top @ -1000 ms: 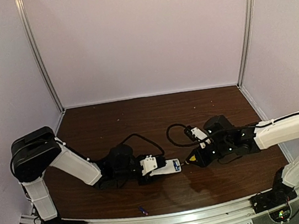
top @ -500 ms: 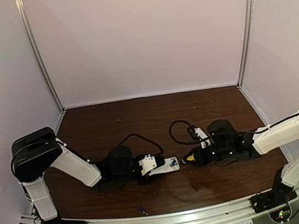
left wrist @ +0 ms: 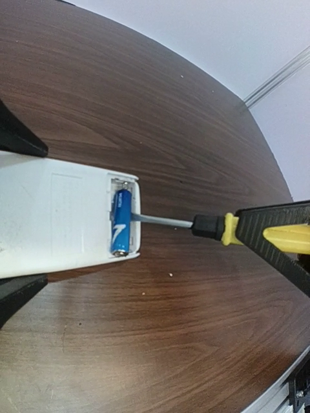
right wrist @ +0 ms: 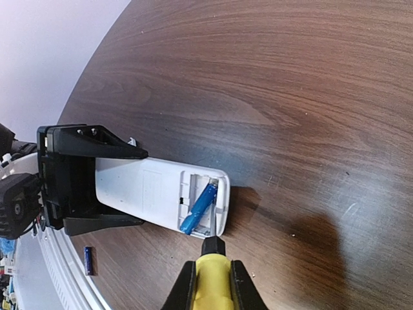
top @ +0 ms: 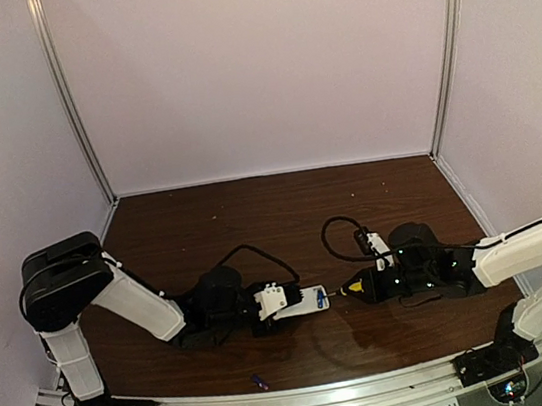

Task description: Unload the batteries from the remote control

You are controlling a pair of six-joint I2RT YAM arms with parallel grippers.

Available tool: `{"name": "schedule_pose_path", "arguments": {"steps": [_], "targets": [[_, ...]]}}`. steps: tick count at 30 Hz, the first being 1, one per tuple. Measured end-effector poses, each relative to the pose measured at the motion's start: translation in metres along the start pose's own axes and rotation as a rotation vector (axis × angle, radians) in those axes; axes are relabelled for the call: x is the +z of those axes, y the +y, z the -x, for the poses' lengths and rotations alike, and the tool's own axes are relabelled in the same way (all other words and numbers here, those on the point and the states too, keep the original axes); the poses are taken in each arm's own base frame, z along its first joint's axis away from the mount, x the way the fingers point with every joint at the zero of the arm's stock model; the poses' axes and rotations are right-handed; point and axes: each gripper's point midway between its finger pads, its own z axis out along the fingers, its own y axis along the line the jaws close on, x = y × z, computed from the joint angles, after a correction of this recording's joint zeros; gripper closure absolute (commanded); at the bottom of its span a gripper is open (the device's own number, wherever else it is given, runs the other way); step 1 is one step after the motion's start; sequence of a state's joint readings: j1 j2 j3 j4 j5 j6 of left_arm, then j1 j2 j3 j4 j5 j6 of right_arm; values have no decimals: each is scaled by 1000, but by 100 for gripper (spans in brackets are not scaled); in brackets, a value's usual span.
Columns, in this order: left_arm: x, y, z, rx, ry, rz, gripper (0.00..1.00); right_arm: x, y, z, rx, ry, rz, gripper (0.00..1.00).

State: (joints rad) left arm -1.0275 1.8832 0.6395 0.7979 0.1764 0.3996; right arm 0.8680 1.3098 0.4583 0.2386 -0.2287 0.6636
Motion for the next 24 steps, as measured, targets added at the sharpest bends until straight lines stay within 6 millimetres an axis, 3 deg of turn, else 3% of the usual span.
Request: {"name": "schedule_pose_path", "arguments": {"steps": [6,24], "targets": [[0,1,4,4,-16,7,100,-5,1,7,17,-33,-11,100],[5,-2,2,11,-13,13,100,2,5,5,5,-34,26,100]]}}
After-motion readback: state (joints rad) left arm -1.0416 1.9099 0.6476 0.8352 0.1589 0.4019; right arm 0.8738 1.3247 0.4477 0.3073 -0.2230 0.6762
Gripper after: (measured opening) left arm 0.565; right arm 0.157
